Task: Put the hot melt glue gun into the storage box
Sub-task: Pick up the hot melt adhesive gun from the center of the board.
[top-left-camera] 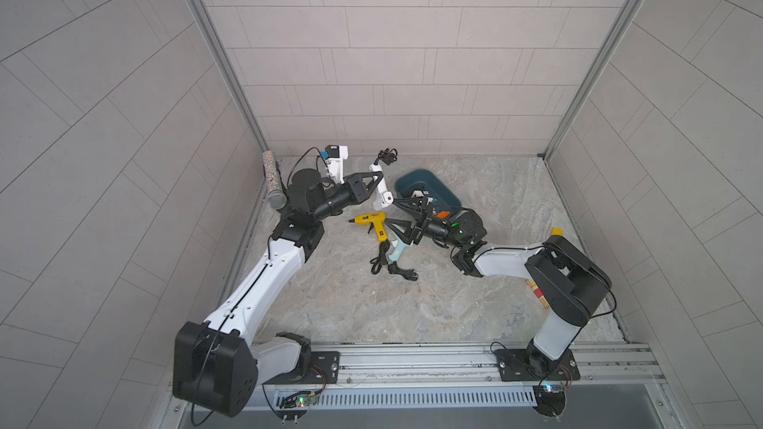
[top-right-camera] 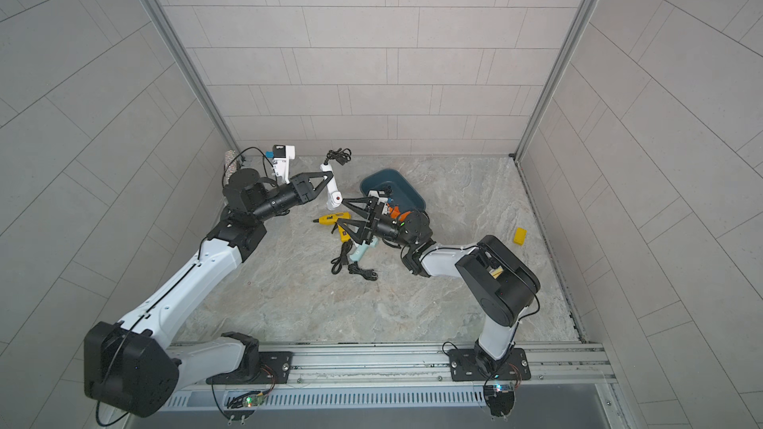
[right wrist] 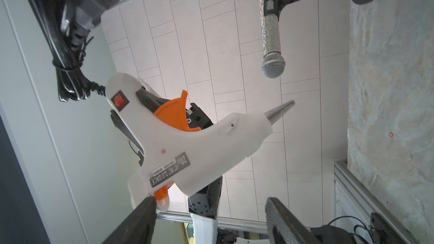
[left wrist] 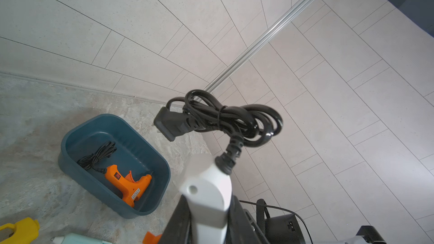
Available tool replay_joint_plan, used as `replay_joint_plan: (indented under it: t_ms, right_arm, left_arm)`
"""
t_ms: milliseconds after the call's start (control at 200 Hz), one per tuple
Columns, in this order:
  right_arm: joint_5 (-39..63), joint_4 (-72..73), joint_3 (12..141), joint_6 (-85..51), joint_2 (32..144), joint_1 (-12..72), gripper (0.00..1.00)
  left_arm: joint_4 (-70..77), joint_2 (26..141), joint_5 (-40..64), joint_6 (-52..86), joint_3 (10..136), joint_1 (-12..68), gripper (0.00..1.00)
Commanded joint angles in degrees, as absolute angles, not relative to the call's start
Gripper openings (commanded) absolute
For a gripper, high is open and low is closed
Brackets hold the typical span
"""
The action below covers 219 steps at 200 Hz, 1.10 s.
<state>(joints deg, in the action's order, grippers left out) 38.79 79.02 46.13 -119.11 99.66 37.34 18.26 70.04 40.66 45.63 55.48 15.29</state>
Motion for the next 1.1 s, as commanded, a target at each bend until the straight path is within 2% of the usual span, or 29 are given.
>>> replay_joint_plan:
  t_ms: [0, 470, 741, 1091]
  right_arm:
    - [34.9, 81.0, 47.8, -124.0, 100.6, 39.1, 0.82]
    - [21.2, 81.0, 54.5, -133.5, 104.0, 43.3, 0.84]
    - [12.2, 81.0, 59.4, -138.8, 105.5, 45.3, 0.80]
    - [5.2, 81.0, 64.7, -146.1, 107.5, 46.1, 0.71]
  left_arm:
    - [26.4, 70.4, 41.2, 48.6, 55.4, 15.6, 0.02]
    - [30.1, 70.7, 39.2, 49.1, 53.1, 15.6, 0.02]
    - [31.3, 69.8, 38.5, 48.9, 52.0, 15.6, 0.02]
    - [33.2, 70.3, 41.5, 48.7, 50.5, 15.6, 0.02]
